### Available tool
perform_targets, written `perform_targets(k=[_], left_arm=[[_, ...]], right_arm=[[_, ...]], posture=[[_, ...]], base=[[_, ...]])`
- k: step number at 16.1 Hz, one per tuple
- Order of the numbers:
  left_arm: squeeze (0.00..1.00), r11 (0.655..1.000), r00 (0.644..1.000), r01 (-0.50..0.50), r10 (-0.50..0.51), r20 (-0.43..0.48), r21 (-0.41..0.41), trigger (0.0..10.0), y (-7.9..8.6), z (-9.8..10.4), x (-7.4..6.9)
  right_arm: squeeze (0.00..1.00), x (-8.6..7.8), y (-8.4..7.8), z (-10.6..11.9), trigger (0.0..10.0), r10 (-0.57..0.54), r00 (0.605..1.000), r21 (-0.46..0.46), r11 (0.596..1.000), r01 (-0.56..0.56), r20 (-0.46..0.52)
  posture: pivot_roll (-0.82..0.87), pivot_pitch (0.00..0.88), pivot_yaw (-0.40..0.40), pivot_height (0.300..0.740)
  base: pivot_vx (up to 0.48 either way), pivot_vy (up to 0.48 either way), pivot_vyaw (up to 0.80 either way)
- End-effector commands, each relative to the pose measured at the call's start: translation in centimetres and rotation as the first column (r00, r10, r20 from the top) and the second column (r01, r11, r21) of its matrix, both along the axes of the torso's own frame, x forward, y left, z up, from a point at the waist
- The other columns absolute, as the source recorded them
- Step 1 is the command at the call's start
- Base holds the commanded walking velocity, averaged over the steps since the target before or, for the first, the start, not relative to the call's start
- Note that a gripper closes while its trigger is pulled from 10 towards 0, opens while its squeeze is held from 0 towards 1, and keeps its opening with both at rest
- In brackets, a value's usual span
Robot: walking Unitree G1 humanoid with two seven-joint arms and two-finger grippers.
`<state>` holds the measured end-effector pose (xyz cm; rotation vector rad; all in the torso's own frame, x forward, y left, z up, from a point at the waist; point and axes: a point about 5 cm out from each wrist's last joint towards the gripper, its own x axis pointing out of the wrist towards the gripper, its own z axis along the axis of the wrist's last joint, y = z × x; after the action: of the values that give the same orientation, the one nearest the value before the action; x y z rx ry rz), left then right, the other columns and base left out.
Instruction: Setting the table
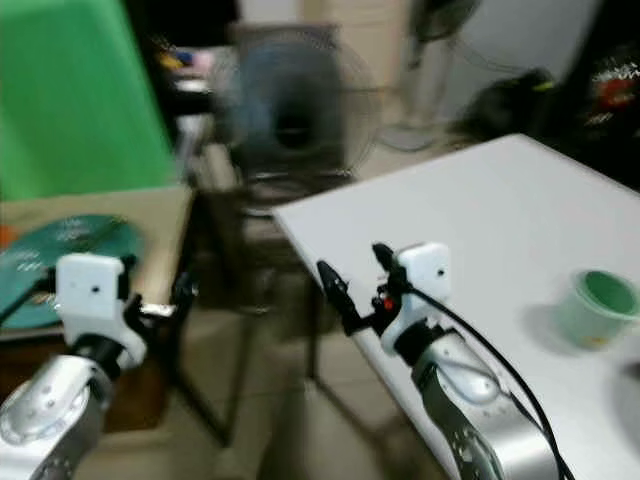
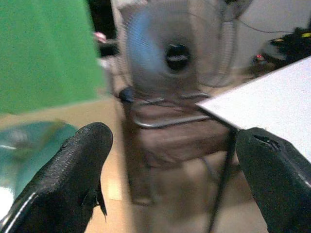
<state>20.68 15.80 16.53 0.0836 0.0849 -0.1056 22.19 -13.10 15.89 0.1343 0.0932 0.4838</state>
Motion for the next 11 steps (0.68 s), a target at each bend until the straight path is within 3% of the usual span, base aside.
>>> perform_targets(k=[1,2,4,7,11], left_arm=[[0.00,1.000,1.000,-0.009,0.009,-0.001,0.017,10.0,0.24,-0.01,0.15],[0.00,1.000,1.000,-0.009,0.009,-0.012,-0.022,10.0,0.20,-0.14,0.15],[0.00,0.998,0.999,-0.010,0.008,-0.035,-0.061,10.0,0.21,-0.35,0.10],[0.00,1.000,1.000,-0.011,0.011,-0.017,0.013,10.0,0.33,-0.32,-0.06],[0.00,0.999,1.000,-0.014,0.015,-0.013,0.034,10.0,0.65,-0.26,0.14]], right_arm=[[1.00,0.09,0.43,0.48,10.0,0.014,1.000,0.010,1.000,-0.015,0.026],[1.00,0.09,0.45,0.46,10.0,0.015,1.000,0.010,1.000,-0.015,0.026],[1.00,0.14,0.41,0.45,10.0,0.015,1.000,0.011,1.000,-0.015,0.025],[1.00,0.24,0.34,0.41,10.0,0.012,1.000,0.013,1.000,-0.013,0.024],[1.00,0.34,0.38,0.41,10.0,0.006,1.000,0.016,1.000,-0.007,0.026]], posture=[[-0.01,0.000,0.021,0.740],[-0.01,0.000,0.021,0.740],[-0.01,0.000,0.021,0.740],[0.00,0.000,0.021,0.740],[0.00,0.000,0.024,0.740]], base=[[0.000,-0.480,0.79],[0.000,-0.480,0.79],[0.000,0.240,0.79],[0.000,0.303,0.79],[0.000,-0.363,0.79]])
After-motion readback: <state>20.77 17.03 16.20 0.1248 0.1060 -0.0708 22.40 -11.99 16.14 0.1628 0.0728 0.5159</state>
